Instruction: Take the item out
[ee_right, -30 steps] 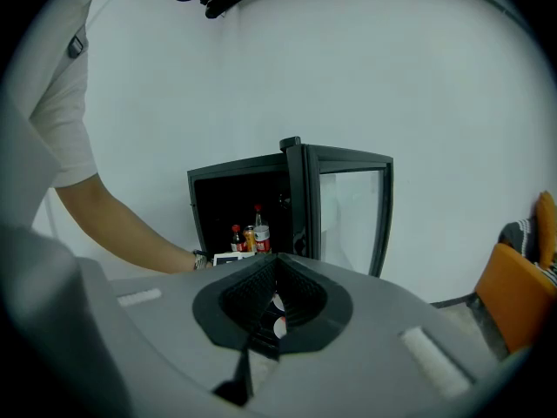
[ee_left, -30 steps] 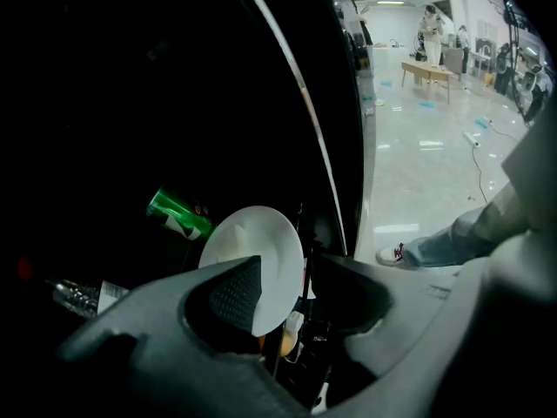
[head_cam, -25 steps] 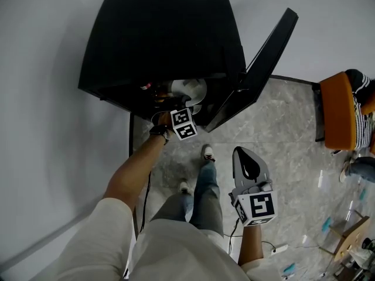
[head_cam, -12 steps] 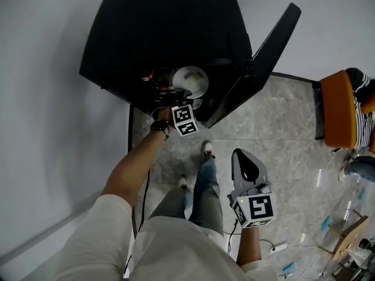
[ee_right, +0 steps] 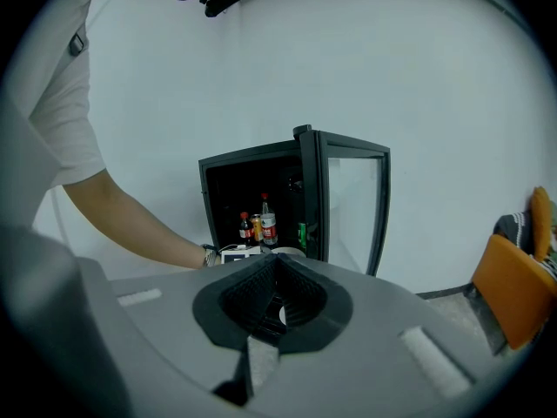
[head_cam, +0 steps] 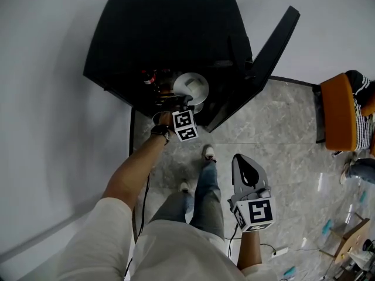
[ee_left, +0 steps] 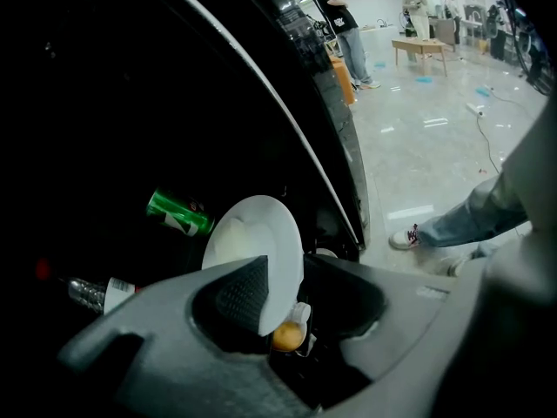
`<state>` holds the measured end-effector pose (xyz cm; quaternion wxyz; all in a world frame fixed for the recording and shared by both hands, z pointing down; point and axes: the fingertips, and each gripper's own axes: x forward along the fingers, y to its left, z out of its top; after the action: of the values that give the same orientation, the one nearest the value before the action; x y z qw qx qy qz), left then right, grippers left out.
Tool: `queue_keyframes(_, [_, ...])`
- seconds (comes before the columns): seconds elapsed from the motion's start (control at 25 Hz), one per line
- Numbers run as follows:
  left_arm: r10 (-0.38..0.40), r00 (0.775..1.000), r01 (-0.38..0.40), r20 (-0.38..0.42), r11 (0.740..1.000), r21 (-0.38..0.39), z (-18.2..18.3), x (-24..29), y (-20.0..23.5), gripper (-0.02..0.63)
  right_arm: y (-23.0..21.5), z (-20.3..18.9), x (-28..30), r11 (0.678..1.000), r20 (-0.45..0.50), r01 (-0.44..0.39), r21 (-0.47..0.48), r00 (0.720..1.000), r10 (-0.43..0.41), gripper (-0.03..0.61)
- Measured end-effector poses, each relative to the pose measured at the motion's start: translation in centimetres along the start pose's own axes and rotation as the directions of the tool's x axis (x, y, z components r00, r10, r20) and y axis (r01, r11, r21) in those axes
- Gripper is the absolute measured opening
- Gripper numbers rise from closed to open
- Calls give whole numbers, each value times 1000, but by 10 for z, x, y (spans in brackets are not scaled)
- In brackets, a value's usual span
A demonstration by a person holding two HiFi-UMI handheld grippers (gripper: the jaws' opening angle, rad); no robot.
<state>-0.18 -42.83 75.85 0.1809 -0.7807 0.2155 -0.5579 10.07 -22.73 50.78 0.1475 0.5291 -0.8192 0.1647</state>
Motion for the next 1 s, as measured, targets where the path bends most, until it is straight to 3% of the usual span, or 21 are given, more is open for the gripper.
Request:
queue_keyframes(0.08, [5,1000,-5,-4,1000,9,1,4,0,158,-1,-1,-1,1000,-2,3,-1,1000,-3,8])
queue_keyframes(0.44, [120,993,-120,-3,991,60,1,15,2,172,-13,-19,-8,1000,-29,24,20,999,-24,8])
queue_keyframes(0.68, [201,980,-199,-7,976,84,0,13,8,87,-9,-29,-11,1000,-38,15,18,999,-15,8])
queue_keyframes(1.0, [258,966,-254,-6,954,157,-7,-1,0,61,-3,-35,-22,1000,-31,20,15,999,-20,8])
